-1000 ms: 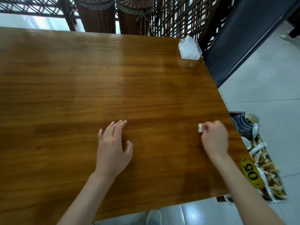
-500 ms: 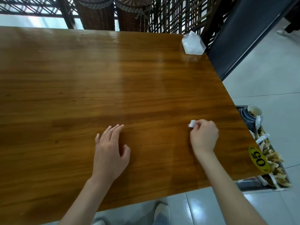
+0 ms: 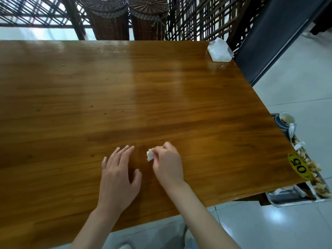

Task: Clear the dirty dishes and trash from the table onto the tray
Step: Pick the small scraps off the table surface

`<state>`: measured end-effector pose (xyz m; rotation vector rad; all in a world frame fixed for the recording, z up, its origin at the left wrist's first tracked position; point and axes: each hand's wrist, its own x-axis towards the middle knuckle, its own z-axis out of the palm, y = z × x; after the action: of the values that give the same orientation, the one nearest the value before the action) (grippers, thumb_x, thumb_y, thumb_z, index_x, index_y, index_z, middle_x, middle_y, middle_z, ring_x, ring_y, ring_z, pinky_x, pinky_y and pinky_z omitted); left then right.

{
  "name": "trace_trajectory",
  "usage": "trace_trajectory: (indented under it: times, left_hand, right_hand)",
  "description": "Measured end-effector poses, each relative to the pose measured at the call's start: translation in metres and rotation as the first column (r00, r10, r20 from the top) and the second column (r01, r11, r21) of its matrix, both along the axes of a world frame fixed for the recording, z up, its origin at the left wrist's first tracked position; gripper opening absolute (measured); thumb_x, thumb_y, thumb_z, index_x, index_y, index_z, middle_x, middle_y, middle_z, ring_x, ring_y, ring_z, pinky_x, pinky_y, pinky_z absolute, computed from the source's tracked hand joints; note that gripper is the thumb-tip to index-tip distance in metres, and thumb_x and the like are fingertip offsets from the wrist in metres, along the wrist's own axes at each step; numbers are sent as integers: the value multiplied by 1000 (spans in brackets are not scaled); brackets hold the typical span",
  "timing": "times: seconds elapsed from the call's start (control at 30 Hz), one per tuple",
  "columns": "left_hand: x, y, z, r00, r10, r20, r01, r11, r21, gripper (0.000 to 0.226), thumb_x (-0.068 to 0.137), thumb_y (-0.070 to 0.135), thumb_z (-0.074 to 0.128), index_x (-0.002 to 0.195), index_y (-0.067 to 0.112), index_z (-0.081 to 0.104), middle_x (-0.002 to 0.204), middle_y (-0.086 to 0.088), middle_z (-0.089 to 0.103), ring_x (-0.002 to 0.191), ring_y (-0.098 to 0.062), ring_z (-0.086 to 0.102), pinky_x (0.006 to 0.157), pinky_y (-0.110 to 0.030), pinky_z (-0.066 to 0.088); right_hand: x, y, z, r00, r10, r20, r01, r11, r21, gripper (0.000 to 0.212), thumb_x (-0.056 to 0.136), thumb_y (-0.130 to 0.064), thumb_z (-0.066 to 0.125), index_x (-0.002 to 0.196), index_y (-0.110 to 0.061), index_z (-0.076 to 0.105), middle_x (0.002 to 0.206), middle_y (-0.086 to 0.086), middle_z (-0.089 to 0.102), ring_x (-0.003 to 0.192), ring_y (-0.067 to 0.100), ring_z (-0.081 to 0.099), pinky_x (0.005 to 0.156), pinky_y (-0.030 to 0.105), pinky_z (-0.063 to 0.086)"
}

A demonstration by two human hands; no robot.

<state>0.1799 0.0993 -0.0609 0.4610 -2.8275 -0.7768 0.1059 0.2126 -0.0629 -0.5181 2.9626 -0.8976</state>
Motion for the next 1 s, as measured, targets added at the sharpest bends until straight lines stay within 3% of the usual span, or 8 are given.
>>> trace_trajectory:
  times: [0.2, 0.33, 0.57, 0.77, 1.0]
  left_hand:
    - [15, -13, 0, 999, -21, 32, 21, 1000, 3, 60, 76, 14, 73, 131, 13, 51, 134, -9, 53, 131, -30, 41, 108, -46, 18]
    - [19, -22, -1, 999, -26, 48, 26, 1000, 2, 61, 77, 15, 71, 134, 13, 48, 136, -8, 52, 133, -28, 38, 110, -44, 16]
    - [13, -31, -3, 999, 24, 41, -24, 1000, -6, 62, 77, 14, 70, 134, 11, 47, 136, -10, 51, 133, -29, 38, 110, -48, 17]
    - [14, -36, -7, 992, 96, 82, -94, 995, -29, 62, 80, 18, 69, 136, 14, 45, 138, -8, 49, 135, -26, 34, 112, -46, 14]
    - [13, -31, -12, 986, 145, 83, -144, 989, -23, 62, 80, 20, 69, 136, 16, 44, 139, -7, 48, 136, -25, 33, 111, -46, 14]
  right_hand:
    - [7, 4, 5, 997, 75, 1, -75, 995, 61, 25, 92, -10, 56, 114, -14, 66, 102, 4, 61, 96, 13, 54, 74, 14, 39]
    - [0, 39, 7, 998, 55, -2, -54, 986, 156, 23, 90, -7, 56, 109, -14, 68, 95, 3, 59, 89, 14, 53, 70, 16, 39]
    - [-43, 149, 9, 974, -223, -38, 225, 946, 231, 18, 88, -8, 59, 103, -8, 69, 83, -3, 52, 75, 8, 48, 67, 18, 38]
    - [-65, 235, 9, 889, -440, -127, 458, 846, 272, 16, 89, -5, 57, 98, -2, 69, 82, 11, 59, 74, 18, 49, 67, 26, 33]
    - [-65, 229, 1, 787, -600, -145, 617, 768, 171, 18, 91, -8, 54, 99, -1, 69, 89, 17, 64, 81, 24, 52, 71, 27, 30]
